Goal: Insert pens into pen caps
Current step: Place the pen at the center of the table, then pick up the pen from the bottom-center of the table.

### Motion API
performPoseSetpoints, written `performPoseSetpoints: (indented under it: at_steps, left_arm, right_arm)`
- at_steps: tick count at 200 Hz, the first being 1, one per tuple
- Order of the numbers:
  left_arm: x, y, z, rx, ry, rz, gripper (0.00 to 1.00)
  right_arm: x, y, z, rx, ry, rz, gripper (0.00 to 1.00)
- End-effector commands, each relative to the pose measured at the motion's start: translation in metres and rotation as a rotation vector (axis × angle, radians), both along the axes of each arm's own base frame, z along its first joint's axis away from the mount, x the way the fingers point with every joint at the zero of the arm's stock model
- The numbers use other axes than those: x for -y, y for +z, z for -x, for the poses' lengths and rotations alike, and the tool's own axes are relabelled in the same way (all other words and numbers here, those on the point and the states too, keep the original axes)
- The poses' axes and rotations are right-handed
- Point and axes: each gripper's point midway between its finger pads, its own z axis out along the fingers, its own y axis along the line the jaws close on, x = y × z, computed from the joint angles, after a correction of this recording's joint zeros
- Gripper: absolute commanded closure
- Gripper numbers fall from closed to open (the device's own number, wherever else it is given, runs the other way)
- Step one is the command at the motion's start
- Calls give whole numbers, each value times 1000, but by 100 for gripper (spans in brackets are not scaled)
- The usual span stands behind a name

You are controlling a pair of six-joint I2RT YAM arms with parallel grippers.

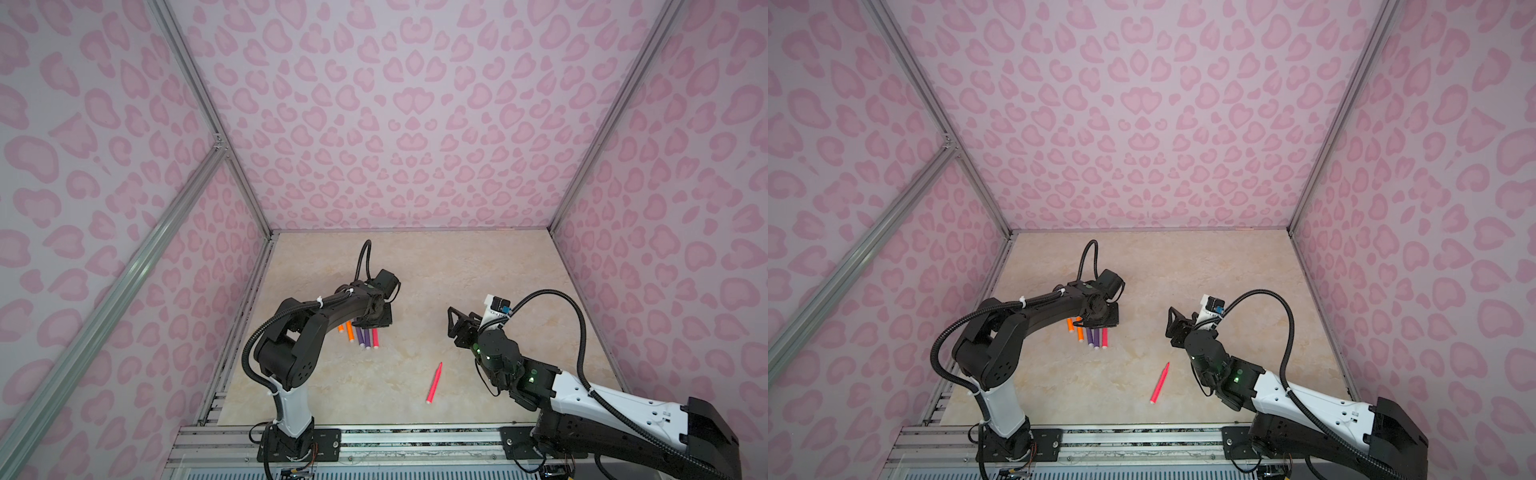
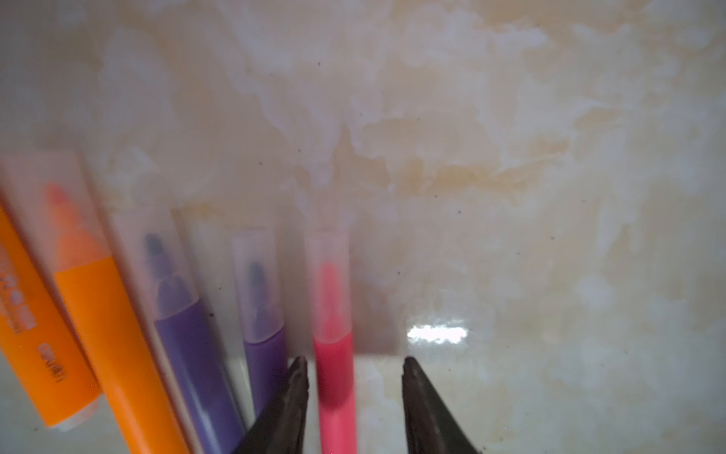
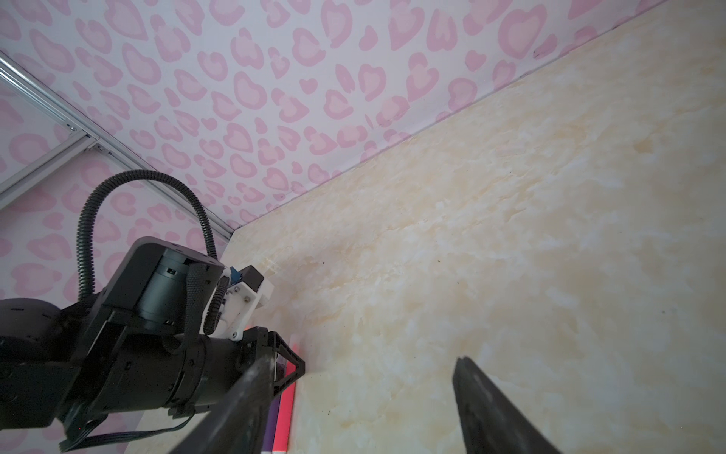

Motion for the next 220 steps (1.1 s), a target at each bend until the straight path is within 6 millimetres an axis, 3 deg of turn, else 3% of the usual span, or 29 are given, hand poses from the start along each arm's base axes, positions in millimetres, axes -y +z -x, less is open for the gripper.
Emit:
performPoseSetpoints:
  at_steps: [1, 38, 65, 81, 97, 125, 170, 220]
  left_arm:
    - [1, 12, -1, 35, -22, 8, 59]
    - [2, 44, 1, 144, -31, 7, 57]
    - [21, 101, 11, 340, -127, -23, 57]
    - [35, 137, 29, 466, -196, -33, 57]
    - [50, 152, 53, 485, -232, 84, 57]
    - [80, 143, 101, 453, -367, 275, 53]
    - [129, 107, 161, 344, -606, 253, 54]
    - [154, 81, 181, 276, -653, 177, 52]
  right_arm:
    - [5, -2, -1, 6, -21, 13, 26]
    - [8, -1, -1, 13, -32, 16, 26]
    - [18, -3, -3, 15, -67, 27, 26]
    - [29, -7, -7, 7, -96, 28, 26]
    - [41, -8, -9, 1, -127, 28, 26]
    - [64, -11, -12, 3, -187, 23, 26]
    - [91, -19, -12, -12, -252, 28, 26]
    - [113, -24, -4, -8, -278, 19, 25]
